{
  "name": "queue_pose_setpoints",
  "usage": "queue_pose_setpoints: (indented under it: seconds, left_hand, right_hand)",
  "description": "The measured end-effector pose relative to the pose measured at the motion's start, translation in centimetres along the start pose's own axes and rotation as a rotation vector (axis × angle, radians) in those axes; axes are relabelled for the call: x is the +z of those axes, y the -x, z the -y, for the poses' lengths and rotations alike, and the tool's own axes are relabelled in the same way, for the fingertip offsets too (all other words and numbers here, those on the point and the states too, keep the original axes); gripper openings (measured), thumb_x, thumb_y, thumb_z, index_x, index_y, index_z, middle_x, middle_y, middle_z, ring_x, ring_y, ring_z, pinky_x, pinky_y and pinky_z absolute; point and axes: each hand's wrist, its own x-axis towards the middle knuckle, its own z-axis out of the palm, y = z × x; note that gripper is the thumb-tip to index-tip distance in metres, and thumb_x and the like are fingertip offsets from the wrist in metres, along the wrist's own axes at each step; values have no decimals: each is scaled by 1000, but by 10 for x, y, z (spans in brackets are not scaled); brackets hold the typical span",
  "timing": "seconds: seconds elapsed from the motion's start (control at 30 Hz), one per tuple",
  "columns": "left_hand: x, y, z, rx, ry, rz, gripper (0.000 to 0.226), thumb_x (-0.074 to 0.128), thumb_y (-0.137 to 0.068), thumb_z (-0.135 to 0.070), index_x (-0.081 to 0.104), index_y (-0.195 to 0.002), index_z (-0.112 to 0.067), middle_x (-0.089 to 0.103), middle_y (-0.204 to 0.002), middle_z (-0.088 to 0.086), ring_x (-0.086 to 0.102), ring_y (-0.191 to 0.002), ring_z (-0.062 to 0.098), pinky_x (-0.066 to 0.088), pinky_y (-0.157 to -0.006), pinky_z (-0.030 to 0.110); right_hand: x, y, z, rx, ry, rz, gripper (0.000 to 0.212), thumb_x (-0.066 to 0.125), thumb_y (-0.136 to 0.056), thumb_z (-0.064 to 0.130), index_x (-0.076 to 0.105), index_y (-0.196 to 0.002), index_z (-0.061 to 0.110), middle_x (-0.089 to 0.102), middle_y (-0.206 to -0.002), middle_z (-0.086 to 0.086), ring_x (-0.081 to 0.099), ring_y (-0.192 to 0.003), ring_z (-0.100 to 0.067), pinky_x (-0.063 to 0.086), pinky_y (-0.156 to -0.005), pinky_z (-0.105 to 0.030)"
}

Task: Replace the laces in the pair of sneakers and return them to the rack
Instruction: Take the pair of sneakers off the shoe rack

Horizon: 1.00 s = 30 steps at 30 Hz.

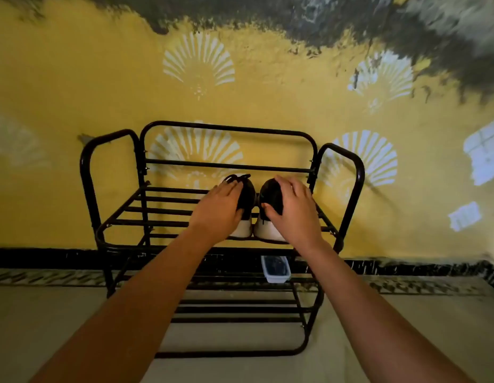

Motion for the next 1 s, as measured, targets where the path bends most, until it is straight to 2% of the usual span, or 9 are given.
queue_pose_setpoints:
  seconds: [0.07, 0.17, 0.27, 0.43, 0.57, 0.73, 0.83, 0.9, 1.0]
  left_hand:
    - [0, -6, 1, -23, -9, 59, 53, 47, -97, -25, 28, -145, -13, 39, -145, 8, 36, -132, 26, 31, -106, 34]
    - [-5, -12, 2, -56, 9, 105, 40, 51, -95, -21, 43, -133, -13, 52, -127, 9, 51, -113, 28, 45, -88, 38]
    - [-13, -9, 0, -68, -29, 96, 36, 54, -93, -17, 47, -129, -12, 54, -121, 10, 54, -108, 28, 49, -84, 39]
    - [-26, 14, -5, -91, 47, 25, 37, 57, -92, -20, 50, -128, -14, 57, -121, 8, 56, -107, 27, 49, -85, 39]
    - [-50, 65, -14, -94, 100, -92, 40, 59, -91, -23, 52, -129, -16, 58, -125, 5, 57, -108, 25, 50, -84, 38]
    - [-63, 161, -22, 84, 89, -252, 35, 75, -73, -14, 67, -107, -9, 70, -97, 9, 67, -86, 28, 53, -68, 33]
    - [-57, 222, -22, 183, 84, -273, 24, 67, -77, -19, 68, -98, -9, 70, -90, 9, 67, -80, 24, 47, -69, 25]
    - [-44, 263, -23, 239, 114, -252, 21, 57, -83, -22, 63, -101, -13, 69, -91, 8, 66, -82, 23, 51, -70, 28]
    - [-18, 316, -30, 234, 190, -201, 18, 59, -84, -21, 60, -102, -17, 69, -91, 6, 64, -84, 22, 54, -69, 34]
  right_hand:
    - [-1, -6, 0, 97, -8, 154, 62, 62, -88, 32, 36, -142, 16, 44, -134, -8, 42, -124, -29, 41, -98, -39]
    - [-3, -15, -1, 153, -62, 254, 53, 69, -84, 23, 47, -131, 15, 49, -123, -9, 50, -114, -28, 43, -90, -36]
    - [-9, -15, 3, 168, -127, 221, 43, 74, -80, 17, 56, -119, 14, 54, -114, -7, 54, -106, -26, 43, -85, -31]
    - [-31, 11, 14, 164, -175, 93, 40, 75, -78, 18, 59, -115, 15, 58, -112, -4, 56, -103, -22, 39, -80, -24]
    - [-64, 54, 27, 58, -186, -11, 39, 76, -76, 19, 60, -112, 16, 59, -108, -1, 57, -100, -19, 48, -81, -28]
    - [-100, 135, 39, -56, -179, -65, 36, 79, -74, 20, 63, -106, 14, 59, -100, 0, 57, -93, -17, 41, -68, -20]
    - [-106, 195, 41, -130, -153, -45, 31, 74, -76, 30, 65, -102, 13, 60, -96, -1, 54, -88, -11, 39, -67, -16]
    - [-102, 237, 40, -169, -132, -22, 30, 66, -78, 36, 65, -98, 15, 61, -92, -1, 52, -82, -10, 39, -66, -15]
    - [-86, 296, 36, -173, -183, 0, 24, 66, -79, 37, 57, -96, 22, 56, -93, 5, 55, -82, -12, 43, -63, -21]
